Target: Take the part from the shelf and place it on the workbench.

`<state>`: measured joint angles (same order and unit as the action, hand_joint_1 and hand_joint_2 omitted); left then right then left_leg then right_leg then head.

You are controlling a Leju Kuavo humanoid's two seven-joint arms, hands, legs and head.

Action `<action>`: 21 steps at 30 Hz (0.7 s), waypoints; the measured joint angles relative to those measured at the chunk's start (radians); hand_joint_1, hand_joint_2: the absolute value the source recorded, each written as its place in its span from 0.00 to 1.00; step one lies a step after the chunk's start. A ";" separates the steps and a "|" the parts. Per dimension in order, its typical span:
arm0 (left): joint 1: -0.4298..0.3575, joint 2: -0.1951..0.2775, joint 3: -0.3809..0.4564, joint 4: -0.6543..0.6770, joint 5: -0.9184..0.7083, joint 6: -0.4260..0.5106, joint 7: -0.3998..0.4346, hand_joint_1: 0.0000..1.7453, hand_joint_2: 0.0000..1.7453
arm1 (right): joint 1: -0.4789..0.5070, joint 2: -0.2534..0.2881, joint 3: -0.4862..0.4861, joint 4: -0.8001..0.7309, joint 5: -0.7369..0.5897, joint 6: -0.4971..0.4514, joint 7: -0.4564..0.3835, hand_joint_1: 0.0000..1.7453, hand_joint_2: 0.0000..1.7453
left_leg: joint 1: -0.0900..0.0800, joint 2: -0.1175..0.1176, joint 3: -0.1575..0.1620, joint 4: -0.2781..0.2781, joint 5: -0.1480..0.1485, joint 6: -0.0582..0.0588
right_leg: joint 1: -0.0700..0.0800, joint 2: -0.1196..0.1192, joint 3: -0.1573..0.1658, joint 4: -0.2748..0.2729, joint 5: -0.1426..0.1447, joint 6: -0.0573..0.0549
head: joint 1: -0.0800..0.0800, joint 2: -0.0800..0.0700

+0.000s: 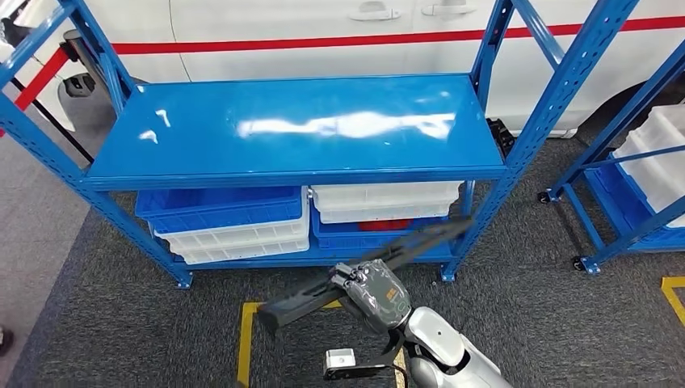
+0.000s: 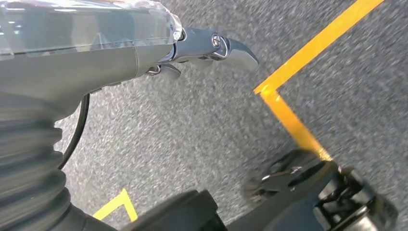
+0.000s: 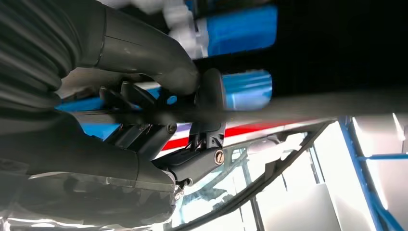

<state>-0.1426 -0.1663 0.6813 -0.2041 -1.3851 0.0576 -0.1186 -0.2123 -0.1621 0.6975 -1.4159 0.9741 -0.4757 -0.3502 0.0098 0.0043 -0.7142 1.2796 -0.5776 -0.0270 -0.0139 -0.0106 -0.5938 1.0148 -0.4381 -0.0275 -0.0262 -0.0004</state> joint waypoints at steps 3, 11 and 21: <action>0.000 0.000 0.000 0.000 0.000 0.000 -0.001 0.00 1.00 | 0.005 0.000 0.000 0.001 -0.002 0.000 0.001 1.00 1.00 | 0.003 0.000 0.083 -0.037 0.065 -0.002 | -0.001 -0.002 -0.052 0.007 0.036 0.008 | 0.000 0.000; -0.006 0.000 0.000 0.000 0.000 -0.001 -0.001 0.00 1.00 | 0.005 0.007 0.001 -0.004 0.006 0.001 0.006 1.00 1.00 | -0.005 0.001 0.220 -0.292 0.086 0.047 | -0.004 0.001 -0.094 0.021 0.058 0.052 | 0.000 0.000; -0.005 -0.003 0.000 0.000 0.000 -0.002 -0.002 0.00 1.00 | 0.004 0.013 0.000 -0.009 0.028 0.017 0.030 1.00 1.00 | -0.021 0.004 0.060 -0.263 0.202 0.053 | 0.006 0.006 0.065 0.077 -0.070 0.034 | 0.000 0.000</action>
<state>-0.1480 -0.1697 0.6809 -0.2041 -1.3851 0.0555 -0.1209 -0.2080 -0.1492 0.6970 -1.4247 1.0019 -0.4589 -0.3198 -0.0114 0.0081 -0.6544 1.0162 -0.3760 0.0260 -0.0079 -0.0047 -0.5287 1.0921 -0.5080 0.0066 -0.0265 -0.0004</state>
